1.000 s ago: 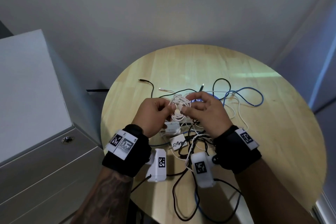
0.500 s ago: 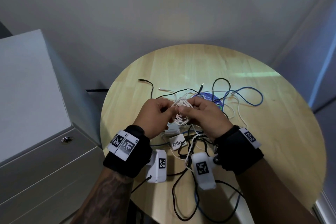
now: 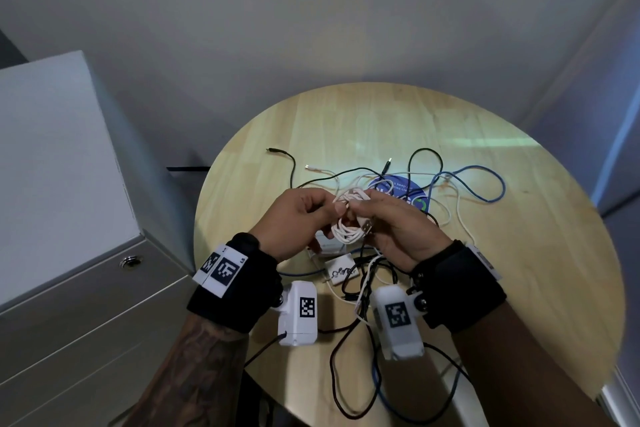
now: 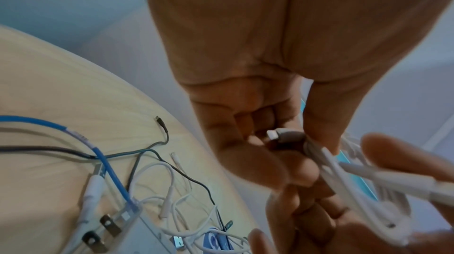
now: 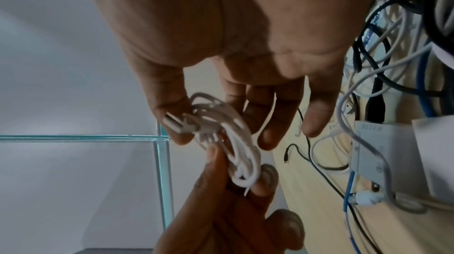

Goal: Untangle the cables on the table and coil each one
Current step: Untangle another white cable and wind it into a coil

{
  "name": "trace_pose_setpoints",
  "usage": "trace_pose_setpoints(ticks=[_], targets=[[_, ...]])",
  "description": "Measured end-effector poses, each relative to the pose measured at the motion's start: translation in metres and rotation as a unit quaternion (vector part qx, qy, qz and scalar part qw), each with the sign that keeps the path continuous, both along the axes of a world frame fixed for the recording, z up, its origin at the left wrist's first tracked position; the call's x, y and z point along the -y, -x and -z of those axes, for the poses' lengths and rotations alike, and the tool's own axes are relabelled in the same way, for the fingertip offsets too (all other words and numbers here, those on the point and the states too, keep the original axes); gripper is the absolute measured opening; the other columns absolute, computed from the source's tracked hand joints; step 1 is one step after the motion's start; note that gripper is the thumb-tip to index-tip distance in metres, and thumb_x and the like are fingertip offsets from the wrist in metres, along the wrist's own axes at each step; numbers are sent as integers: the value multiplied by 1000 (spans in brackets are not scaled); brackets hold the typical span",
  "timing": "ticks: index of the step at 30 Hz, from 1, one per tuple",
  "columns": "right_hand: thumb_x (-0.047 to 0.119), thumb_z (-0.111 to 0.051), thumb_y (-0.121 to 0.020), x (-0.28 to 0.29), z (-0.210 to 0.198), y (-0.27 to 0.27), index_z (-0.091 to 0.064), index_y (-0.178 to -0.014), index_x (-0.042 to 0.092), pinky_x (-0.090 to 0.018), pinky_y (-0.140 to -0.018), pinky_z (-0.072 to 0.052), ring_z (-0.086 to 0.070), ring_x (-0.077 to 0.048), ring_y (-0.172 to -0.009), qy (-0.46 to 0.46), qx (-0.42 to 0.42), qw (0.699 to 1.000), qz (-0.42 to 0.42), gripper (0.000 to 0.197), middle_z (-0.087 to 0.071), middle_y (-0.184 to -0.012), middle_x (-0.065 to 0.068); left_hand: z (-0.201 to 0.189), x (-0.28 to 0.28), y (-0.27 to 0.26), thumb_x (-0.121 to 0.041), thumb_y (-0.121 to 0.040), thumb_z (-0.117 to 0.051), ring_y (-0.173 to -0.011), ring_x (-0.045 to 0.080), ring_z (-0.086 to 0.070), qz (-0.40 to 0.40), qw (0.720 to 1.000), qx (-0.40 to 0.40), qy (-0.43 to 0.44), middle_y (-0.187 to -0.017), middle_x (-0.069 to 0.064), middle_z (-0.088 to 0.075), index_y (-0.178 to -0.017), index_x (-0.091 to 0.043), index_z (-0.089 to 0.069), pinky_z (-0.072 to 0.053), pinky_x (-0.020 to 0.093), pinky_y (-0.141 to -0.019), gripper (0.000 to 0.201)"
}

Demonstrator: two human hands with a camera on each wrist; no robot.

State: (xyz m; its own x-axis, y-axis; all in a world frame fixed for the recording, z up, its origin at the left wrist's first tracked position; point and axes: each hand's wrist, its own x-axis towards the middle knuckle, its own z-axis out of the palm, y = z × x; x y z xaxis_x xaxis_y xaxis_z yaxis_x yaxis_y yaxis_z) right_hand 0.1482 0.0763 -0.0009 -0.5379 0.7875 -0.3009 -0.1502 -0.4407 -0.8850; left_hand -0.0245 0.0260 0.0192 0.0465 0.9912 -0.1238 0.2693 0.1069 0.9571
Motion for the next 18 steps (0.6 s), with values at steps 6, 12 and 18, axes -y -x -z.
trace_pose_setpoints(ticks=[6, 12, 18], targets=[[4, -64, -88, -3, -6, -6, -68, -115, 8, -27, -65, -53, -67, -20, -85, -46, 31, 998, -44, 28, -71, -100, -10, 6, -1, 10, -21, -101, -50, -58, 9, -47, 1, 996, 82, 34, -76, 11, -51, -95, 1, -60, -33, 20, -45, 25], [5, -53, -89, -10, -20, 5, -73, -105, 13, -26, -53, -49, -63, -17, -80, -99, 92, 991, -23, 26, -66, -84, -1, 4, -9, 42, -23, -101, -51, -55, 11, -42, -95, 988, 123, 3, -65, 8, -47, -89, 2, -61, -31, 21, -43, 29], [33, -72, -87, -13, -28, 37, -68, -91, 21, -25, -52, -47, -60, -8, -67, -251, 223, 941, -38, 13, -69, -78, 6, 9, -14, 37, -22, -100, -52, -60, 21, -45, -131, 991, -7, -39, -68, 13, -54, -88, 5, -62, -37, 27, -47, 31]])
